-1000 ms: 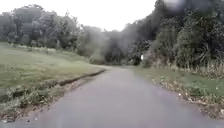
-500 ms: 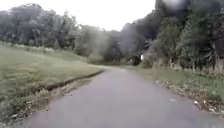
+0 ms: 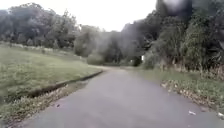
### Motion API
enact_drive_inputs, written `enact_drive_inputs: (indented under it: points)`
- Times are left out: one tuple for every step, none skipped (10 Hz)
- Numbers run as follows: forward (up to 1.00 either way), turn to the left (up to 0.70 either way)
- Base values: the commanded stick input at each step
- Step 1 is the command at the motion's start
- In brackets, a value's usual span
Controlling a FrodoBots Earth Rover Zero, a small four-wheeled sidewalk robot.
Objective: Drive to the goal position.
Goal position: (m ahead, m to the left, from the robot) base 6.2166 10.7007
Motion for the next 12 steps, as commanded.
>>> enact_drive_inputs:
  points:
    - [1.0,-0.18]
    - [1.0,-0.05]
    - [1.0,-0.11]
    - [1.0,-0.14]
    - [1.0,-0.05]
    - [1.0,-0.08]
    - [1.0,-0.14]
    - [1.0,-0.01]
    - [1.0,-0.07]
    - [1.0,-0.14]
    - [1.0,-0.12]
    - [1.0,-0.04]
